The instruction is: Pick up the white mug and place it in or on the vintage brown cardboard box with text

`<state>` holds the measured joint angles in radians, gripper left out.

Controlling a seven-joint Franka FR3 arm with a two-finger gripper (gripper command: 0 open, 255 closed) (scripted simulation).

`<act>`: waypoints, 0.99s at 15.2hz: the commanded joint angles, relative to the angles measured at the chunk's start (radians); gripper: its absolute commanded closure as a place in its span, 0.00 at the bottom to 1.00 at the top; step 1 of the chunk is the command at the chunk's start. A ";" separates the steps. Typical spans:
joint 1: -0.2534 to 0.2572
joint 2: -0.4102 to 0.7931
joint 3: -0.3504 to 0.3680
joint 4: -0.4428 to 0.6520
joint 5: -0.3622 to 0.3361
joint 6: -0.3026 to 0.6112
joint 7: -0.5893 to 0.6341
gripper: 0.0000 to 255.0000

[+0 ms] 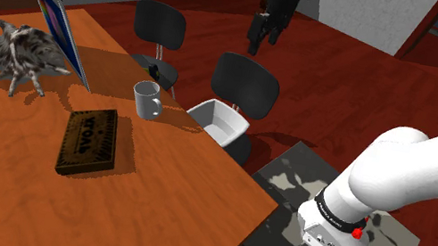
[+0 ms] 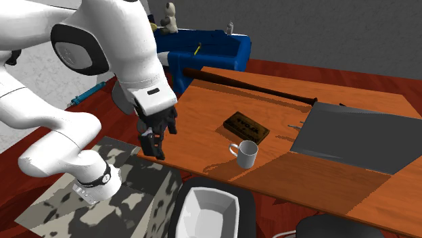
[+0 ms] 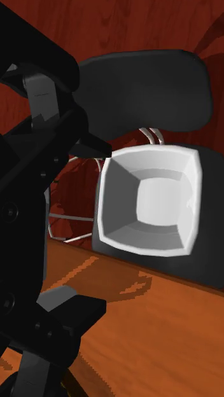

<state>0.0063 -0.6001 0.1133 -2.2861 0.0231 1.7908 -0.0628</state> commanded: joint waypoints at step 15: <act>0.040 0.592 0.149 0.302 -0.044 0.198 0.199 0.00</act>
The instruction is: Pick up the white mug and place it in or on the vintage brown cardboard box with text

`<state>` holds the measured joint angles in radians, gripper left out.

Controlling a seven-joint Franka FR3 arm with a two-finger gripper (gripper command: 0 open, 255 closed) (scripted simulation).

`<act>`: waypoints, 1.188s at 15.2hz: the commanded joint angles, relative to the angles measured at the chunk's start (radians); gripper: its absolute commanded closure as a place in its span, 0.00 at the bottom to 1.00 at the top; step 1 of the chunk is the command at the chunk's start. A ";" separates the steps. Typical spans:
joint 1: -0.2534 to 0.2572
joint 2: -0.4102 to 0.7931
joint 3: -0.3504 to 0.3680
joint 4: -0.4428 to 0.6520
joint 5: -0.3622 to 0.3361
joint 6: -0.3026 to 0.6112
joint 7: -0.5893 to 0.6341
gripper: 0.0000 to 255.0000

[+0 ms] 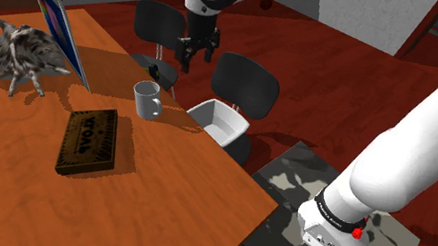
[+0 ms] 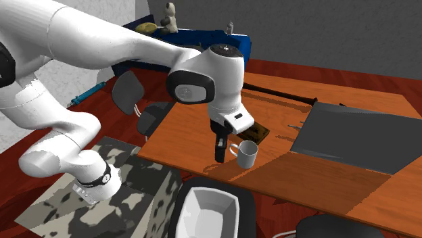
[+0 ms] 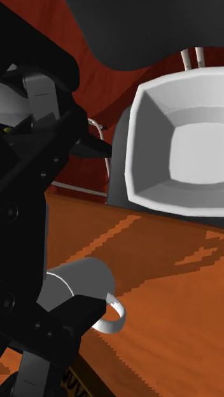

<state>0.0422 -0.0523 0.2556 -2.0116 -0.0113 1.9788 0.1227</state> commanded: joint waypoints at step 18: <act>0.093 0.505 0.024 0.349 -0.117 0.079 0.138 0.00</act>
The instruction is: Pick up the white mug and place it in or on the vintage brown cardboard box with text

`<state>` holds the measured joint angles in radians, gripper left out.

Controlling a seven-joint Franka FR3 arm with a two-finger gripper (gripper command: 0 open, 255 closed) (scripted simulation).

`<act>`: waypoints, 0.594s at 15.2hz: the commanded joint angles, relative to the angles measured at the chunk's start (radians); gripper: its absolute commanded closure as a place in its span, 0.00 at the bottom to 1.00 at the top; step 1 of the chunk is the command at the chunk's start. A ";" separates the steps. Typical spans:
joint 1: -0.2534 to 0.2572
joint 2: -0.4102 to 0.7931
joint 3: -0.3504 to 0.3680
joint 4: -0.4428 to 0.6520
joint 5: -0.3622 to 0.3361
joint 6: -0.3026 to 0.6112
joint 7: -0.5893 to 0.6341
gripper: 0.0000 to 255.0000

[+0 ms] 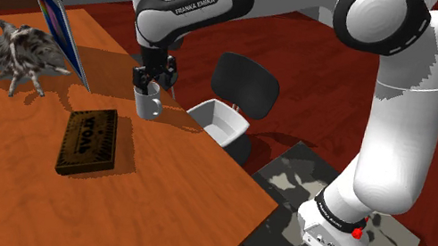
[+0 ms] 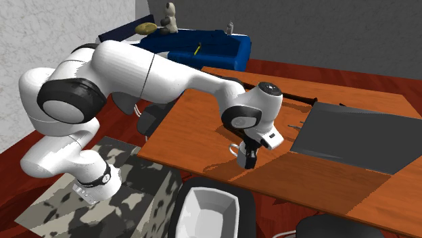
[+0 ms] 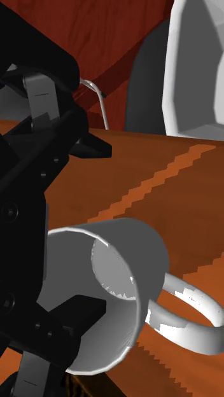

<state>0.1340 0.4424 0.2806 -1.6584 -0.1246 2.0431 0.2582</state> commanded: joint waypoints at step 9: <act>0.001 0.010 -0.001 -0.005 -0.003 0.015 0.002 1.00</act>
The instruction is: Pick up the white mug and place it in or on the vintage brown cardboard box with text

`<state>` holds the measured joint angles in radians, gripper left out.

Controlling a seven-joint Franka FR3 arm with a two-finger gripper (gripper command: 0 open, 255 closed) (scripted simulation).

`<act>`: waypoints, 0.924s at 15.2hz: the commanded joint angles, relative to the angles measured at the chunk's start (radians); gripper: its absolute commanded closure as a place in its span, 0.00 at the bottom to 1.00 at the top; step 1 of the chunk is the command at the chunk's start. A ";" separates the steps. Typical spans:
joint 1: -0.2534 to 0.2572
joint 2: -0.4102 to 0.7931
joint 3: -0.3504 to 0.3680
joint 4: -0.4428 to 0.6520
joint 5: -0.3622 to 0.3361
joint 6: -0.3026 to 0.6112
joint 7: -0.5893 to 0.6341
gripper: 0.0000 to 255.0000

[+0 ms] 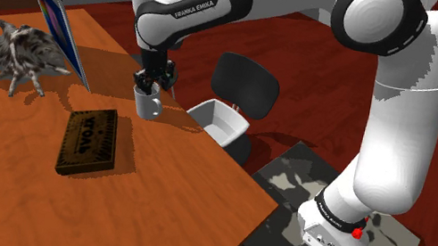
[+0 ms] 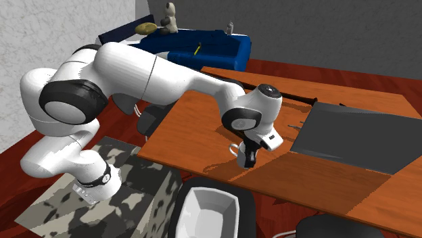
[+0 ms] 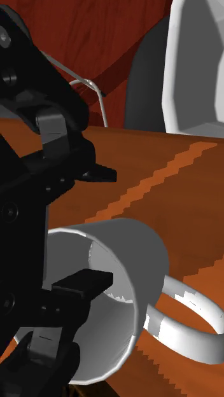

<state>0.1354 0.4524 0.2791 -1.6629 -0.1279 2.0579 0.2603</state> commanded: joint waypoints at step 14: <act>-0.002 -0.026 0.004 0.031 0.009 -0.056 -0.005 1.00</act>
<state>0.1330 0.4311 0.2824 -1.6386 -0.1204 2.0132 0.2549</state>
